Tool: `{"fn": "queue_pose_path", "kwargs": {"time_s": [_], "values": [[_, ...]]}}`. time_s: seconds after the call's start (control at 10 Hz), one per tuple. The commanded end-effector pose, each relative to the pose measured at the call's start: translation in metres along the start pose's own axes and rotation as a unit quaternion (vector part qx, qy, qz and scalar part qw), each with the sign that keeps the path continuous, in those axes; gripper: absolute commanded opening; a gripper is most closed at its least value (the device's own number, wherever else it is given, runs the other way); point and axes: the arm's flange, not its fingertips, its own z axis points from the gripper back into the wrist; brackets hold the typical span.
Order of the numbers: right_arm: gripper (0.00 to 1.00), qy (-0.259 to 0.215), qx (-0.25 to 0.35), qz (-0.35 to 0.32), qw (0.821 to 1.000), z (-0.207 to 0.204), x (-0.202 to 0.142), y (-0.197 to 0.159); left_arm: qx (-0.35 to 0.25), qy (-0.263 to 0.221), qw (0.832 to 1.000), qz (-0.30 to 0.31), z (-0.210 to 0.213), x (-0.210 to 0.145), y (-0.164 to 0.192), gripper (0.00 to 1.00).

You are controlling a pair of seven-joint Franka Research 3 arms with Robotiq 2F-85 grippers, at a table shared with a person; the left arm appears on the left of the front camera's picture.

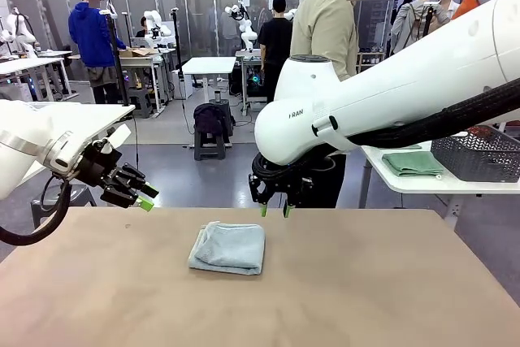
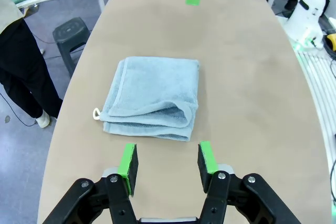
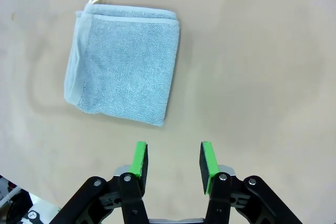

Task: Fold the towels and place them in the basket.
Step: Place the folded Towel with hook on the right side of the table.

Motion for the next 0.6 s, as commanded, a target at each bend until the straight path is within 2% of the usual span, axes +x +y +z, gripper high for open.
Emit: {"fn": "queue_pose_path", "kwargs": {"time_s": [0.0, 0.5], "values": [[0.51, 0.001, -0.001, -0.009, 1.0, 0.0004, 0.0035, 0.0026, 0.0, 0.006, 1.0, 0.004, 0.0013, 0.002, -0.0006, 0.6], [0.51, 0.001, -0.001, -0.009, 1.0, 0.0004, 0.0035, 0.0026, 0.0, 0.006, 1.0, 0.004, 0.0013, 0.002, -0.0006, 0.6]]}}
